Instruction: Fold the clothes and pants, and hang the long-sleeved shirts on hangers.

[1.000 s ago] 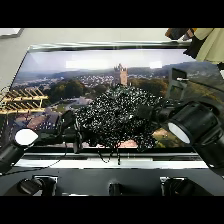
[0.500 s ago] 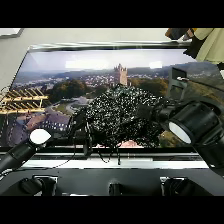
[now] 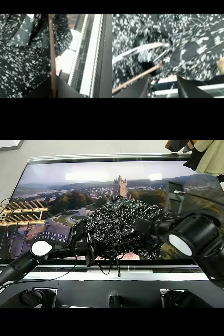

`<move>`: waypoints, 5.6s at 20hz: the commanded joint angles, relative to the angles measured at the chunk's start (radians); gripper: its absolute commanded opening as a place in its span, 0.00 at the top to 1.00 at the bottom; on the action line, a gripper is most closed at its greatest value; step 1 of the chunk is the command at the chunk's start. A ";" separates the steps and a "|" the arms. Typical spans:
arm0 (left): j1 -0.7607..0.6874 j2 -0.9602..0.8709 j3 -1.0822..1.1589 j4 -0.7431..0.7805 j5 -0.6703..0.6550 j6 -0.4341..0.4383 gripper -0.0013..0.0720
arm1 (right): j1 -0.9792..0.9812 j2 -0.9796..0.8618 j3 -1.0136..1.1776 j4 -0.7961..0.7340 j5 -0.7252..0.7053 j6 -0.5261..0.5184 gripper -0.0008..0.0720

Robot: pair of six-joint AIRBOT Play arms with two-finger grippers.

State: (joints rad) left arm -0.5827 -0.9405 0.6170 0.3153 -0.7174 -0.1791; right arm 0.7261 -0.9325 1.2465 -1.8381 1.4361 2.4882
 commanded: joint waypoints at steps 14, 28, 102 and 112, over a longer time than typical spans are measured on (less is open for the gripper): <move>-0.001 -0.001 0.001 -0.006 0.005 0.000 0.96 | -0.001 0.182 0.190 -0.356 0.164 0.249 0.26; 0.000 -0.001 0.001 -0.006 0.004 0.000 0.96 | -0.797 -0.043 0.349 0.426 0.084 -1.028 0.25; 0.276 -0.094 0.034 0.296 0.054 -1.240 0.14 | -0.741 -0.120 0.106 0.756 0.001 -2.023 0.96; -0.064 -0.345 0.360 0.697 0.179 -1.532 0.03 | -0.741 -0.122 0.106 0.753 -0.040 -1.977 0.96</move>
State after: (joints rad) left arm -0.5785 -1.2259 0.9295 0.9489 -0.6228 -1.6600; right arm -0.0154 -1.0538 1.3525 -1.0843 1.4223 0.4839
